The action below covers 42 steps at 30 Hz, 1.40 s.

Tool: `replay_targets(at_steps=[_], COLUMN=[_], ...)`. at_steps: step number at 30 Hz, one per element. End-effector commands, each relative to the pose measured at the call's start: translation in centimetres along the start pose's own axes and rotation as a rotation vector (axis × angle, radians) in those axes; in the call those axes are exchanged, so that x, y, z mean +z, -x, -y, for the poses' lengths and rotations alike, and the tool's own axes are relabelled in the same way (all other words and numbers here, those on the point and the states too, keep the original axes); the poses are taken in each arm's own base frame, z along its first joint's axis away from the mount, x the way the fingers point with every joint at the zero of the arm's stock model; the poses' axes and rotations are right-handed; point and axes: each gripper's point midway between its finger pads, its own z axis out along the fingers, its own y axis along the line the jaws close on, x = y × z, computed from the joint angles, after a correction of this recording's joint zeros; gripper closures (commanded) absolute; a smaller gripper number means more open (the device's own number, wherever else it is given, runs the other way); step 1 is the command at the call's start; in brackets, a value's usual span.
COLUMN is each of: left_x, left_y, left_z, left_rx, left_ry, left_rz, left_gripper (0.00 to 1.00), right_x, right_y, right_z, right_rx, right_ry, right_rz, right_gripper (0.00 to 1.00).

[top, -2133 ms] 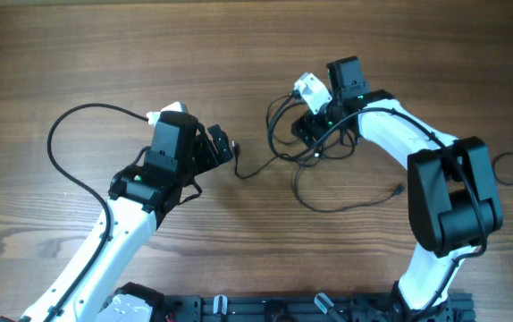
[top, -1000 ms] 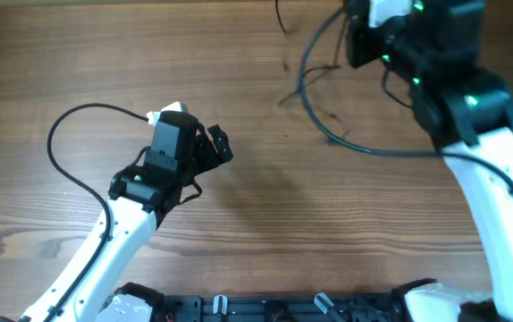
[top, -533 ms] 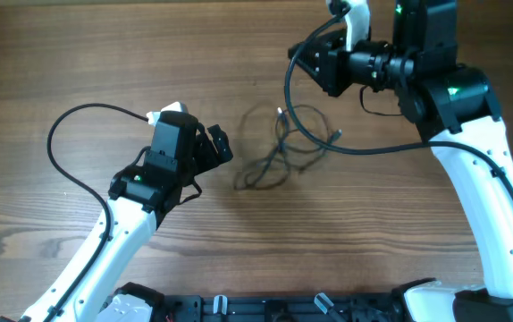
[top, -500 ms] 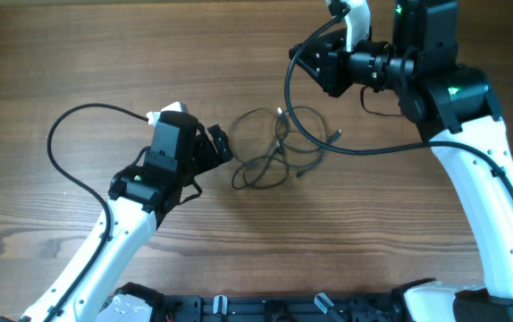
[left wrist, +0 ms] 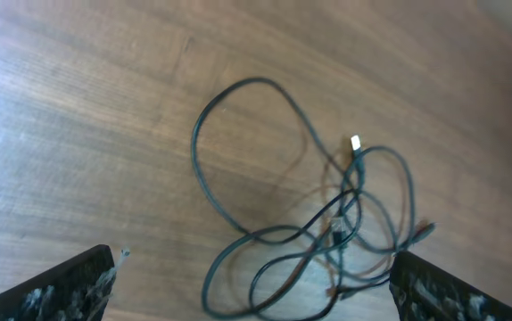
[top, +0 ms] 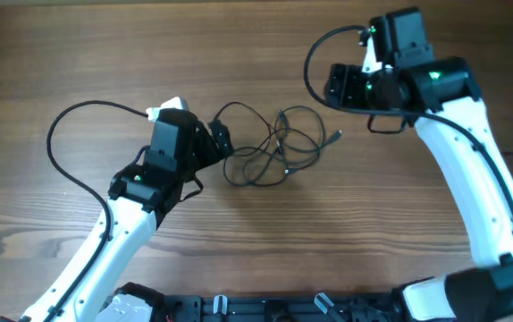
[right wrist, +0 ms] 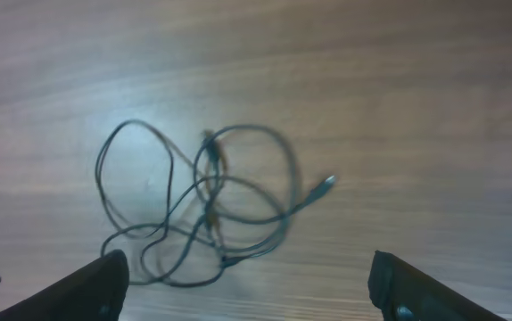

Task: Untangle cables

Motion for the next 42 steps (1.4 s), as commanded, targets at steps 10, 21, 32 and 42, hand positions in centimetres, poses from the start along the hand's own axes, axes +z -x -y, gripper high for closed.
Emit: replay_targets(at_steps=[10,21,32,42], left_x=[5.7,10.0,8.1,8.0], left_y=[-7.6,-9.9,-10.3,-11.4], left_z=[-1.6,-6.3,-9.1,-8.1], left_rx=[0.124,0.156,-0.100,-0.123], left_ry=[0.103,0.302,0.435,0.378], left_rz=[-0.301,-0.343,-0.377,-0.438], left_gripper=[0.00,0.96,0.96,0.96], right_x=[7.6,8.7,15.1,18.3], right_y=[-2.9,-3.2,-12.7,-13.6], right_z=[-1.7,-4.1,-10.4,-11.0], right_rx=[0.147,0.109,0.148,0.353], right_ry=[0.088,0.152,0.394,0.372], right_rz=[-0.252,-0.256,-0.388,-0.303], right_gripper=[0.04,0.00,0.04,0.44])
